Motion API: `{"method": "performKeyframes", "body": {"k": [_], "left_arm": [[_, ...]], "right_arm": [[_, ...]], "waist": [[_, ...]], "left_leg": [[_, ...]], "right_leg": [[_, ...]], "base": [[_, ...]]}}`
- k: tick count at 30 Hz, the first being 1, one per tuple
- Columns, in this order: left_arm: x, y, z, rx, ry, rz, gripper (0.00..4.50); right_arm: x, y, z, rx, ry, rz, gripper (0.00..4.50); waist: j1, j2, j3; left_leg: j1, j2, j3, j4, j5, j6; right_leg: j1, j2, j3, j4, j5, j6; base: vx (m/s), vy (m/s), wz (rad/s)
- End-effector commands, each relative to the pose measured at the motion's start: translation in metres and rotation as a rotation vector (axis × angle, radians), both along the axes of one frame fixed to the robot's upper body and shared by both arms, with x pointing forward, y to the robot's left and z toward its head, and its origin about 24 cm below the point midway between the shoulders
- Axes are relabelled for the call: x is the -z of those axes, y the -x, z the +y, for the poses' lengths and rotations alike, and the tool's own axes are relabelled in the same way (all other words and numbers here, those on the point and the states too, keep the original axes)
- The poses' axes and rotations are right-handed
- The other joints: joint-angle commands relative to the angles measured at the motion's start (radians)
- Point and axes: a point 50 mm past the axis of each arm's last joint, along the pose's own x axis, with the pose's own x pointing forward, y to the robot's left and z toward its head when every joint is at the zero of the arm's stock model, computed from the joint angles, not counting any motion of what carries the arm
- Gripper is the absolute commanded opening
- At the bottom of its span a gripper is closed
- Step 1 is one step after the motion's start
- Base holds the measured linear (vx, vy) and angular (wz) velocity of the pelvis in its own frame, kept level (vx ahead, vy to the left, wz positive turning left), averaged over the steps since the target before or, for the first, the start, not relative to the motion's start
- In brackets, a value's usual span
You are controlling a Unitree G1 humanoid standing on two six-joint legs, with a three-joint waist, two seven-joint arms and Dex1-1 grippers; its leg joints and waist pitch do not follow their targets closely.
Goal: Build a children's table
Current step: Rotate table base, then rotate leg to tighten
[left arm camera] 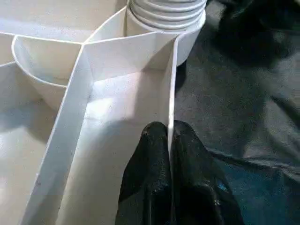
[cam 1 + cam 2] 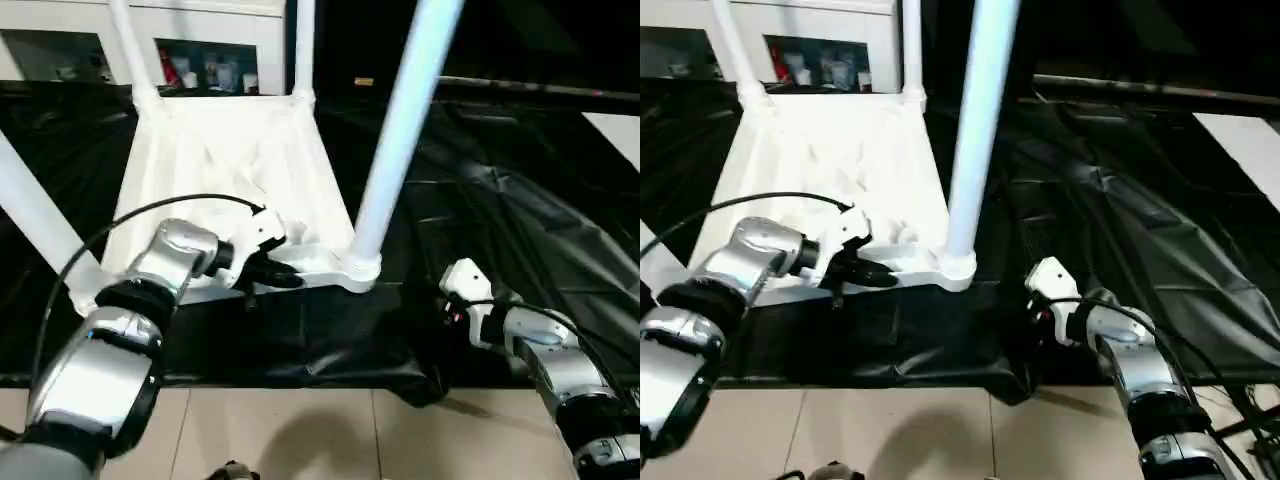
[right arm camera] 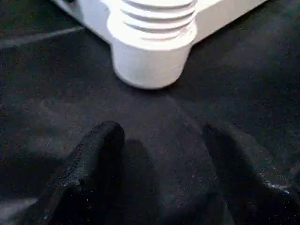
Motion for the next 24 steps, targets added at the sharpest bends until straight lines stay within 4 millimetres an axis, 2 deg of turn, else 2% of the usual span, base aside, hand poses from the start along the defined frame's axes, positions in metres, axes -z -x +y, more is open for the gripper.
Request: {"method": "performKeyframes", "body": {"k": [1, 3, 5, 6, 10, 12, 16, 19, 24], "left_arm": [[-0.001, 0.009, -0.027, 0.013, 0.211, 0.008, 0.0], [0.004, 0.013, -0.033, 0.004, 0.218, 0.01, 0.0], [0.006, 0.015, -0.034, 0.005, 0.218, 0.01, 0.0], [0.008, 0.017, -0.035, 0.005, 0.217, 0.011, 0.0], [0.02, 0.027, -0.037, -0.041, 0.205, 0.007, 0.0], [0.022, 0.03, -0.036, -0.044, 0.186, 0.009, 0.0], [0.022, 0.032, -0.035, -0.052, 0.169, 0.0, 0.0], [0.022, 0.032, -0.035, -0.055, 0.164, -0.001, 0.0], [0.022, 0.034, -0.034, -0.058, 0.147, -0.008, 0.0]], "right_arm": [[-0.006, -0.003, -0.004, 0.005, -0.038, -0.003, 3.34], [-0.008, -0.003, -0.004, 0.004, -0.071, 0.002, 3.44], [-0.009, -0.003, -0.004, 0.007, -0.082, 0.001, 3.54], [-0.009, -0.003, -0.004, 0.008, -0.088, 0.0, 3.77], [-0.013, -0.005, -0.003, -0.006, -0.136, -0.015, 4.05], [-0.013, -0.006, -0.004, -0.002, -0.108, -0.027, 4.29], [-0.011, -0.009, -0.002, -0.002, -0.11, -0.02, 4.29], [-0.011, -0.011, 0.0, 0.003, -0.121, -0.02, 4.29], [-0.011, -0.015, 0.01, 0.014, -0.152, -0.028, 4.29]], "waist": [[0.004, -0.012, -0.077], [0.01, -0.009, -0.077], [0.014, -0.006, -0.075], [0.014, -0.008, -0.074], [0.004, -0.009, -0.071], [0.001, -0.008, -0.072], [-0.004, -0.011, -0.074], [-0.004, -0.009, -0.074], [-0.008, -0.006, -0.075]], "left_leg": [[0.007, 0.03, -0.002, -0.053, -0.025, 0.125], [0.007, 0.031, -0.001, -0.051, -0.029, 0.134], [0.008, 0.032, 0.0, -0.054, -0.045, 0.128], [0.008, 0.032, 0.0, -0.055, -0.051, 0.124], [0.008, 0.031, -0.001, -0.06, -0.089, 0.103], [0.008, 0.031, -0.002, -0.06, -0.08, 0.099], [0.007, 0.026, 0.0, -0.058, -0.058, 0.106], [0.006, 0.026, 0.0, -0.058, -0.046, 0.116], [0.007, 0.028, -0.001, -0.059, -0.05, 0.114]], "right_leg": [[0.062, -0.081, 0.041, -0.052, 0.213, -0.325], [0.06, -0.082, 0.042, -0.055, 0.19, -0.319], [0.056, -0.081, 0.041, -0.06, 0.134, -0.305], [0.056, -0.081, 0.041, -0.062, 0.118, -0.298], [0.055, -0.083, 0.043, -0.073, 0.028, -0.272], [0.053, -0.082, 0.044, -0.072, 0.026, -0.267], [0.053, -0.079, 0.044, -0.07, 0.043, -0.262], [0.052, -0.078, 0.043, -0.067, 0.072, -0.267], [0.051, -0.079, 0.043, -0.067, 0.069, -0.27]], "base": [[0.0, 0.0, 0.0], [0.0, 0.0, 0.0], [0.0, 0.0, 0.0], [0.0, 0.0, 0.0], [0.0, 0.0, 0.0], [0.0, 0.0, 0.0], [0.0, 0.0, 0.0], [0.0, 0.0, 0.0], [0.0, 0.0, 0.0]]}}
